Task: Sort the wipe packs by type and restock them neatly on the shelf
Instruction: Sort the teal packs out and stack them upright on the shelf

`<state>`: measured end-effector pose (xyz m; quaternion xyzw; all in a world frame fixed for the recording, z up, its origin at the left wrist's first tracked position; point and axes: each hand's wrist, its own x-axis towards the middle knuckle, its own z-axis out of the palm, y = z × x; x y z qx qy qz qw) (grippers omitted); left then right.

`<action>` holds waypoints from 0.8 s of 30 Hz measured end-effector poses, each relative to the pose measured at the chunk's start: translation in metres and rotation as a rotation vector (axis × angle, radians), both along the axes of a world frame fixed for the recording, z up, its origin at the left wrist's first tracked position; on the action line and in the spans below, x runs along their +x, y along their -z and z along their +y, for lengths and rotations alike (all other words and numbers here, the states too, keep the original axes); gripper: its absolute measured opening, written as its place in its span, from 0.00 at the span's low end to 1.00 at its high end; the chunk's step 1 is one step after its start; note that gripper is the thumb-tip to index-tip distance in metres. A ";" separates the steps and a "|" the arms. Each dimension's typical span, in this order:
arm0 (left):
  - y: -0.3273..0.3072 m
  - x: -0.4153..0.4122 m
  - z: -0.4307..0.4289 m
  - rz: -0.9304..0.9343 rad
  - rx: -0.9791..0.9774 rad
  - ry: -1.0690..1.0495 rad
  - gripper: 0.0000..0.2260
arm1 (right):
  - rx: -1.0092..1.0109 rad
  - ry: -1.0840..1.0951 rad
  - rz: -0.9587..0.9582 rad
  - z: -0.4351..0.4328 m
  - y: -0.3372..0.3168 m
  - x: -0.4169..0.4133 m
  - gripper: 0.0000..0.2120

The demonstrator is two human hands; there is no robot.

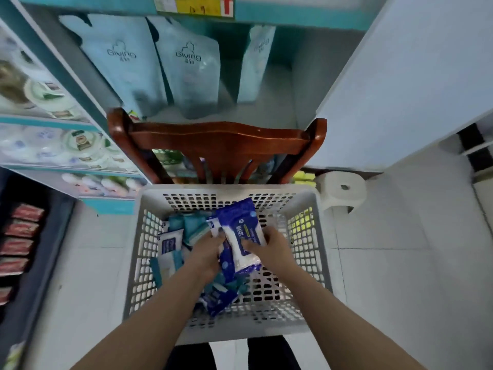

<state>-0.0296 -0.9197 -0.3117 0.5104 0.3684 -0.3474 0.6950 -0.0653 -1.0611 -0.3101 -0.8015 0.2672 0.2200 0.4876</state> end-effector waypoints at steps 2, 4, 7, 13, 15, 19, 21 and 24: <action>0.008 -0.003 -0.014 0.038 -0.047 -0.139 0.09 | -0.025 -0.050 0.018 -0.016 0.009 0.005 0.14; 0.017 -0.010 -0.029 -0.001 -0.039 -0.148 0.11 | -0.004 -0.077 0.056 -0.030 0.015 0.006 0.13; 0.030 -0.021 -0.048 -0.056 0.082 -0.070 0.10 | -0.086 -0.156 0.183 -0.050 0.019 0.003 0.24; 0.050 -0.025 -0.056 -0.101 0.233 0.135 0.14 | -0.545 -0.507 -0.109 -0.079 0.046 0.013 0.49; 0.058 -0.026 -0.052 -0.104 0.229 0.222 0.15 | -0.438 -0.648 -0.098 -0.074 0.055 0.019 0.55; 0.084 -0.017 -0.052 -0.051 0.155 0.031 0.10 | 0.057 -0.262 0.188 -0.073 0.081 0.019 0.32; 0.097 -0.011 -0.056 0.078 0.053 -0.242 0.11 | 0.180 -0.013 0.218 -0.072 0.097 0.011 0.18; 0.116 -0.008 -0.067 0.152 -0.085 -0.353 0.15 | 0.325 0.359 0.186 -0.065 0.117 0.000 0.13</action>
